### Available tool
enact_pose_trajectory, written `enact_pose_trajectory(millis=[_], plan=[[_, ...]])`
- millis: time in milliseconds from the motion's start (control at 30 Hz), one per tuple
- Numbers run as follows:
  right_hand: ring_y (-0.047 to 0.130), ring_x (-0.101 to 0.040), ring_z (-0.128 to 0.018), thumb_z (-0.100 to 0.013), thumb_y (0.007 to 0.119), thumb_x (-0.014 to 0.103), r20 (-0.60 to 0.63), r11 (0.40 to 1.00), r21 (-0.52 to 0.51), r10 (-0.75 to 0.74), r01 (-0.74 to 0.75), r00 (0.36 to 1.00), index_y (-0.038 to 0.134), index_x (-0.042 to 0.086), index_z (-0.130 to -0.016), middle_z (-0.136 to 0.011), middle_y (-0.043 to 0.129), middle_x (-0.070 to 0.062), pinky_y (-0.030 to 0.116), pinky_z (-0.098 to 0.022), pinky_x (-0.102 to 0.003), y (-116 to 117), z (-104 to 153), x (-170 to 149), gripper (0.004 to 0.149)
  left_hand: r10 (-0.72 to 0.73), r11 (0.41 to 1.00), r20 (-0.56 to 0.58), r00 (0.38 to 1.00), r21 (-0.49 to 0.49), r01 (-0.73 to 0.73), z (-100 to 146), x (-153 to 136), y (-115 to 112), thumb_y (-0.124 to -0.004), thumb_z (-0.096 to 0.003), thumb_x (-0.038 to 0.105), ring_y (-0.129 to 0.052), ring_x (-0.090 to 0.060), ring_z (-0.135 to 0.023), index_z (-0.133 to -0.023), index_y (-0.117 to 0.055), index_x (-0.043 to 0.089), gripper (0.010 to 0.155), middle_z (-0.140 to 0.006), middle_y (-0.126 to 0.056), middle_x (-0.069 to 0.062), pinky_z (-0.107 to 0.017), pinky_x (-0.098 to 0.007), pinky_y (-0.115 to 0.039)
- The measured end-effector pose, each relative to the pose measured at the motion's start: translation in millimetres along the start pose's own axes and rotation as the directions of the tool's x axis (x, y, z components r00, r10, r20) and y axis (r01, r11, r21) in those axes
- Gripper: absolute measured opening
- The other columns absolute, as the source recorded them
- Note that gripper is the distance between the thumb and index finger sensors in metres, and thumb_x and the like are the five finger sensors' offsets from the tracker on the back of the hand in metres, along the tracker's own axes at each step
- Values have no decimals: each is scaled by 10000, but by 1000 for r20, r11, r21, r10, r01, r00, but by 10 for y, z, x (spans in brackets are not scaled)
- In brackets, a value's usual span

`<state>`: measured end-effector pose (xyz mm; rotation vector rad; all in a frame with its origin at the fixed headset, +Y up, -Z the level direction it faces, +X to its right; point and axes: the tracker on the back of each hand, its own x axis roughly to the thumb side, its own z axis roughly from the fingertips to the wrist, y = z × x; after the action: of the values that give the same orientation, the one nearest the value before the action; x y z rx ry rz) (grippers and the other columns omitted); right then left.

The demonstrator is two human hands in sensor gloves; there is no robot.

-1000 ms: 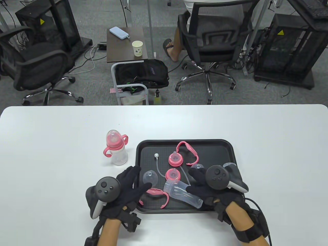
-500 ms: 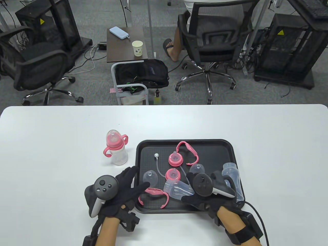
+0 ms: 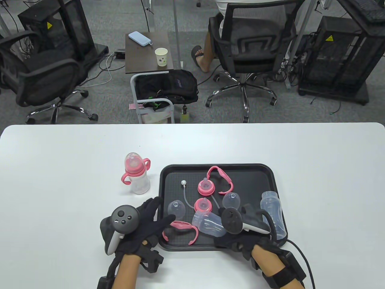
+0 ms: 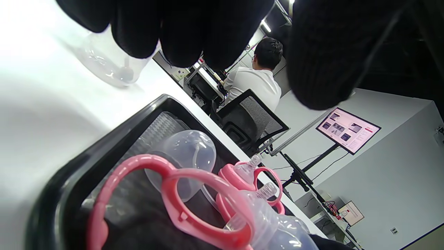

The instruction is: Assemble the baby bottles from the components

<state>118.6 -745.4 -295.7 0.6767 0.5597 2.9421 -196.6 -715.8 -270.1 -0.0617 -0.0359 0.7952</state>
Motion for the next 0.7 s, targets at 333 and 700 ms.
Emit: enact_pose_trajectory(millis=[333,700], plan=[[850,-526,-802,-506,868,580,1,1000,-20,-13,13,1000,462,44,-1126,-1047,698,-269,830,-457,-552,-19,6,-2,915,3,1000,-28,1000,-15,-3,-2,-18,2,-850,-447,700,-694,-471,-1028,-1138,-656,252,846,-1161,-675,-130,-711,-607,-599],[880,-514,-752,-504,872,584,11,995,-65,-73,73,997,474,62,-1127,-1025,729,-263,831,-453,-550,-205,159,-111,905,6,1000,-26,1000,-7,-6,-4,-11,15,-851,-448,697,-691,-472,-1028,-1136,-659,252,842,-1162,-674,-128,-712,-608,-597]])
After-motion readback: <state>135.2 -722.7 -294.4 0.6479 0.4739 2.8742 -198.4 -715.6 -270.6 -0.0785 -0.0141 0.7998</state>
